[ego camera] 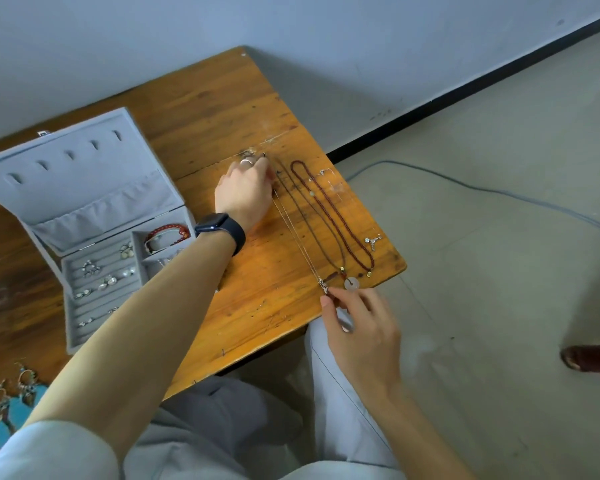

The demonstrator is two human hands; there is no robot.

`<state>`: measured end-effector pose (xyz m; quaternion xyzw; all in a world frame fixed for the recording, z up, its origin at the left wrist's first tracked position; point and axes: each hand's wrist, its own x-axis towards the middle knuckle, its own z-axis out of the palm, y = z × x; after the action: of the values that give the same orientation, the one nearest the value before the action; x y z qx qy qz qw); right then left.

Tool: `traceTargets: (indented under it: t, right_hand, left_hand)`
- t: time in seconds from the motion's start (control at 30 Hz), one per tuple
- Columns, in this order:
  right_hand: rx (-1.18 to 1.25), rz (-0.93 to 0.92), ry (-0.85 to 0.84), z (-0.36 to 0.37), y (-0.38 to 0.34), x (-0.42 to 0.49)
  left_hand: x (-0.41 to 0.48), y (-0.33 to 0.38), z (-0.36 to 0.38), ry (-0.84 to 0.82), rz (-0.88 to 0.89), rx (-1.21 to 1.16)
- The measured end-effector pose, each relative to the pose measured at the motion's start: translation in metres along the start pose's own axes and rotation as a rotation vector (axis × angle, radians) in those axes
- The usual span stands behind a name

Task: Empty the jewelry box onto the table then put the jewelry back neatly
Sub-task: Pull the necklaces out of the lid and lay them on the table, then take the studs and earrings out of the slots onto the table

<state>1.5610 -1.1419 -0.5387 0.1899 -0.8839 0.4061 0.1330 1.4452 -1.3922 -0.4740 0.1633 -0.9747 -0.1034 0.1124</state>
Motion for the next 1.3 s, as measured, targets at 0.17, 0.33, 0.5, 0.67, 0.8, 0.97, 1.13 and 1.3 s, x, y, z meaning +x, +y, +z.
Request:
traceTargets:
  t: [0.17, 0.33, 0.5, 0.67, 0.8, 0.97, 1.13, 1.3]
  right_hand:
    - [0.017, -0.025, -0.008, -0.001, 0.004, -0.002]
    - [-0.002, -0.032, -0.028, -0.001, 0.005, -0.003]
    - [-0.025, -0.05, -0.073, -0.008, 0.005, -0.001]
    - [0.029, -0.11, -0.075, -0.03, -0.004, 0.012]
    - [-0.004, -0.203, -0.11, -0.037, -0.023, 0.038]
    - [-0.058, -0.346, -0.27, -0.026, -0.056, 0.065]
    - [-0.08, -0.415, -0.418, -0.001, -0.099, 0.08]
    - [-0.045, -0.469, -0.537, 0.03, -0.139, 0.082]
  left_hand:
    - [-0.001, 0.0, 0.003, -0.019, -0.071, -0.046]
    - [-0.001, 0.002, -0.002, -0.061, -0.133, -0.097]
    - [0.0, 0.005, -0.013, -0.133, -0.158, -0.088]
    - [-0.021, -0.001, -0.032, -0.137, -0.115, -0.022]
    - [-0.061, -0.006, -0.049, -0.084, -0.116, 0.018]
    - [-0.12, -0.024, -0.071, -0.021, -0.16, -0.04]
    - [-0.17, -0.051, -0.09, 0.073, -0.262, -0.047]
    - [-0.21, -0.087, -0.103, 0.141, -0.35, -0.071]
